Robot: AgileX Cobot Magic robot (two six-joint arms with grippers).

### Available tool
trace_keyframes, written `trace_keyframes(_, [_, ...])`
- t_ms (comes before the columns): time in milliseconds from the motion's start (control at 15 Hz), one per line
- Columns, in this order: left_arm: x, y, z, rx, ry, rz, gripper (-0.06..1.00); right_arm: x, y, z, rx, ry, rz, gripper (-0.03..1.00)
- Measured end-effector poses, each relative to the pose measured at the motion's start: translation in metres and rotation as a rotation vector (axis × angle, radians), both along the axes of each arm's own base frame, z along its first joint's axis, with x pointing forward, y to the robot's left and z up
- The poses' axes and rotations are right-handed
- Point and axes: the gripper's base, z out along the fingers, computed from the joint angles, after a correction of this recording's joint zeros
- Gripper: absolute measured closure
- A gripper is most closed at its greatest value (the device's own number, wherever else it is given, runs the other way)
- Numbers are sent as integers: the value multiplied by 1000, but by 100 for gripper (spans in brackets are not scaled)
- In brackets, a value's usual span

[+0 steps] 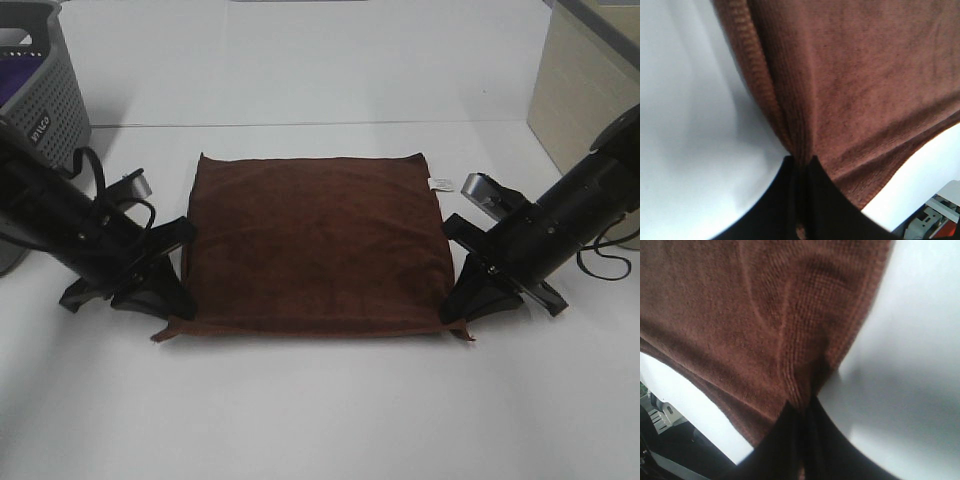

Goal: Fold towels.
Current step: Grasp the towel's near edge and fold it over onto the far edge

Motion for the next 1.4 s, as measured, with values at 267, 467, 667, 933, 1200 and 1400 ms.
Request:
trace_keyframes(267, [-48,5,-2,0,118,2,93,-53,-1,4,-39,115,-33,97])
trace_keyframes(467, [-56,4,5,-5,114,-4,93,-63,0,2,-72,157,-47,97])
trace_keyframes(667, [-40,2,18,-7,62,18,93,-40,1,17,-76,63,-20,97])
trace_keyframes(933, [6,1,52,51,-66,40,93,14,3,51,-63,-107,-29,97])
trace_keyframes(1200, [47,0,68,101,-155,60,93,70,8,68,-32,-224,-28,97])
trace_keyframes(1400, [78,-3,66,115,-234,72,93,102,8,63,-37,-282,-17,97])
